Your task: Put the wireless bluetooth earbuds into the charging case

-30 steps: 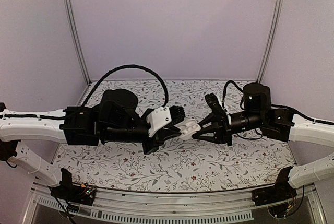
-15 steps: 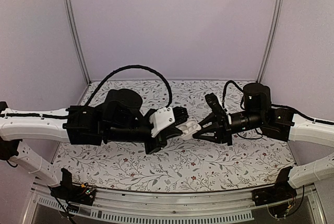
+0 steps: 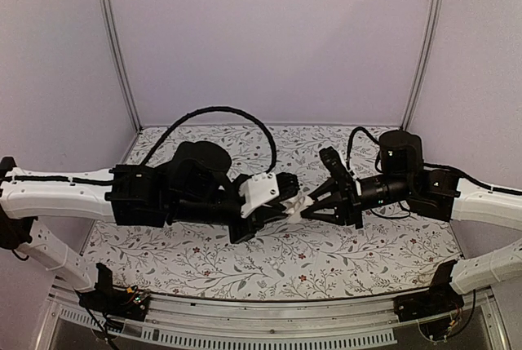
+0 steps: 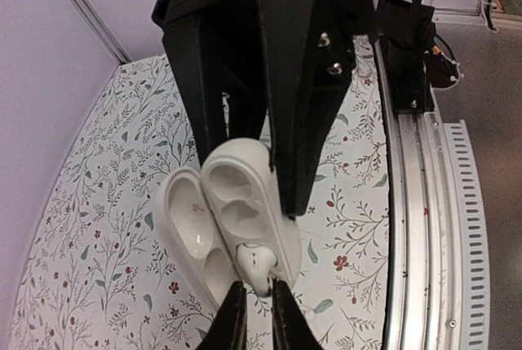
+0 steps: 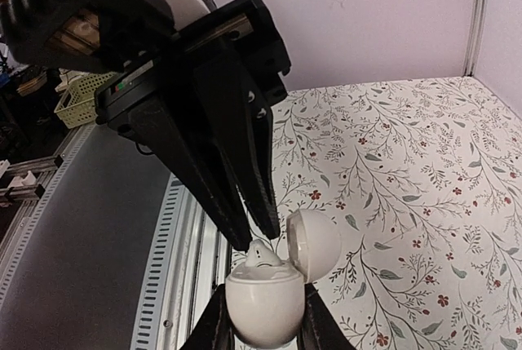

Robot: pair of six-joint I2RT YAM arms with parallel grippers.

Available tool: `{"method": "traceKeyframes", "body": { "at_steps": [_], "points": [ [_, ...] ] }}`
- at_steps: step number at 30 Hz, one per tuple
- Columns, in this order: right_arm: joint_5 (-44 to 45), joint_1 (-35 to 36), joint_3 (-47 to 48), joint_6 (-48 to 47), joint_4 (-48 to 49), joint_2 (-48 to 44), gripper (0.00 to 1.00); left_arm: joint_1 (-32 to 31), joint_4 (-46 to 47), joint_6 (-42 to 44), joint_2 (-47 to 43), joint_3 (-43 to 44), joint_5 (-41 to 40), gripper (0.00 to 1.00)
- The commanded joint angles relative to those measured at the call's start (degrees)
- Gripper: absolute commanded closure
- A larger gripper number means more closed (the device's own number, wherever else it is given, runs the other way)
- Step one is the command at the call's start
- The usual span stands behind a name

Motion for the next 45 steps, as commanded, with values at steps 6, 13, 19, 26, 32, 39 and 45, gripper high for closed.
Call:
{"method": "traceKeyframes", "body": {
  "at_steps": [6, 13, 19, 26, 32, 39, 45],
  "points": [
    [4.7, 0.55, -1.77, 2.34, 4.08, -1.74, 1.0, 1.8, 8.62, -2.58, -12.29, -5.82, -0.21, 0.75],
    [9.39, -1.17, -3.16, 3.37, 6.33, -5.3, 1.0, 8.05, 8.55, -8.03, -13.6, -12.31, 8.25, 0.67],
    [11.14, -8.35, -7.03, 8.19, 8.98, -12.69, 1.0, 9.46, 7.62, -10.87, -9.49, -18.38, 9.75, 0.66],
    [11.44, -10.04, -8.26, 9.86, 8.64, -14.51, 1.0, 9.02, 7.66, -11.1, 0.77, -17.72, 11.19, 0.68],
    [11.52, -11.6, -8.55, 10.52, 7.66, -16.62, 1.0, 9.35, 1.26, 1.02, 12.14, -9.61, 12.21, 0.71],
    [11.86, -12.37, -9.24, 11.03, 6.46, -18.74, 1.0, 9.7, -7.75, 8.15, 25.72, 4.39, 13.25, 0.76],
    [12.13, -12.52, -9.46, 10.81, 5.97, -20.02, 1.0, 9.72, -13.24, 12.19, 30.21, 8.38, 13.92, 0.76]
  ]
}}
